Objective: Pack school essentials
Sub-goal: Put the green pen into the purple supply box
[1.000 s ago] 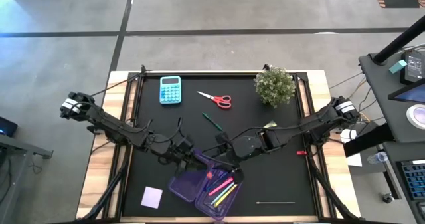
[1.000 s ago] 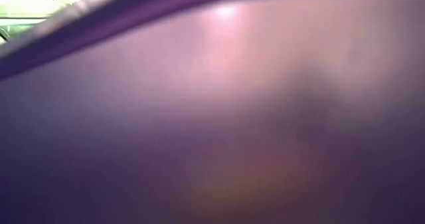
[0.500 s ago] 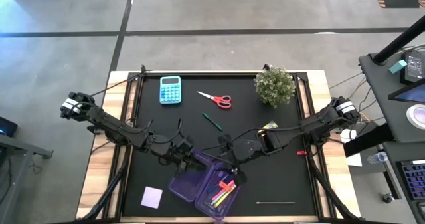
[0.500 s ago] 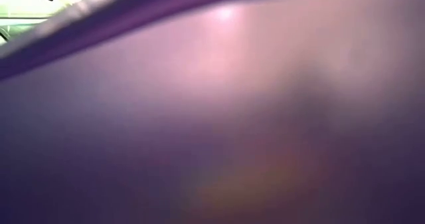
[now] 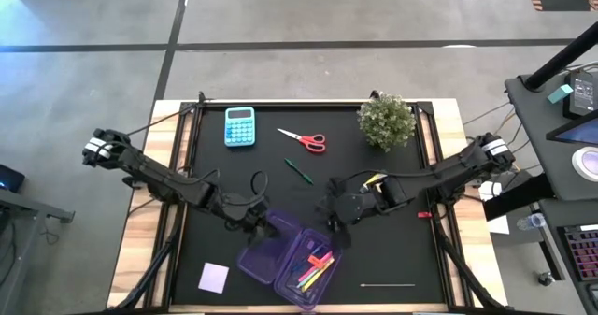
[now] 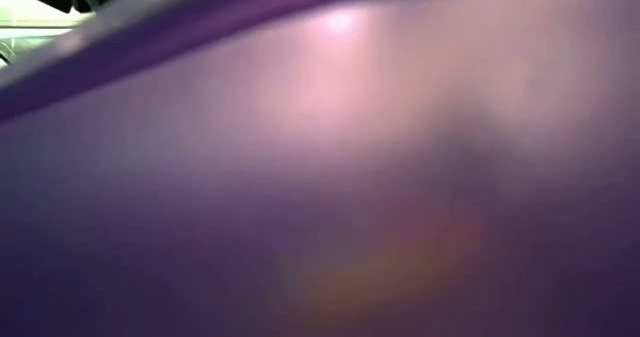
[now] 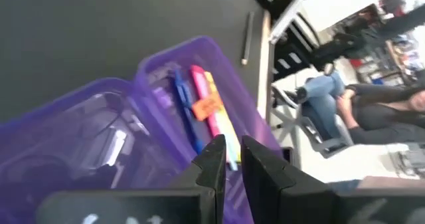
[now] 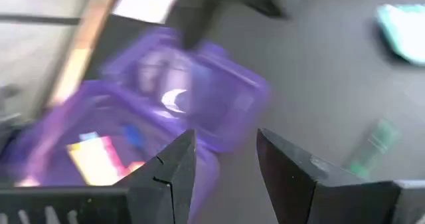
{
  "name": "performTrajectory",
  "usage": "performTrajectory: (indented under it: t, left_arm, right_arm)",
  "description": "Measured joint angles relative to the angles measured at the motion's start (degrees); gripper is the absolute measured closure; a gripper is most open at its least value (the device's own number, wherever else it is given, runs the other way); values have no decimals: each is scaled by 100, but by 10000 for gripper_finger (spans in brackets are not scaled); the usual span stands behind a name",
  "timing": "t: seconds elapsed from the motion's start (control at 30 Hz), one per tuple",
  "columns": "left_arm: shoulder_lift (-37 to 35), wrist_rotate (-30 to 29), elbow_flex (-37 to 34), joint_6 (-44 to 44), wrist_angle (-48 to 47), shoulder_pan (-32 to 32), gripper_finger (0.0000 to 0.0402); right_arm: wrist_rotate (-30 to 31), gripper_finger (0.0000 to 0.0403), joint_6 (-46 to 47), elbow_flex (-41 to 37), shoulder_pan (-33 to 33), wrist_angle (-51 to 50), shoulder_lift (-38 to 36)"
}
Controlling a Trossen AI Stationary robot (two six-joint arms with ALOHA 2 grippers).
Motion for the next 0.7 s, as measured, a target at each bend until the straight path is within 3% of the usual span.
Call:
performTrajectory:
  t: [0.1,0.23,0.43,0.7]
  left_arm:
    - [0,0,0,5,-30,91,372]
    - [-24,4,0,230,-38,174,372]
    - [-173,29,0,491,-61,197,356]
    - [-536,77,0,1219,-62,197,276]
  right_arm:
    - [655,255,852,0,-138,-545,21]
    - [852,255,1725,-21,-457,-969,65]
    - [606,238,2049,-129,-978,-759,125]
    - [158,186,2423,-214,-1522,-607,639]
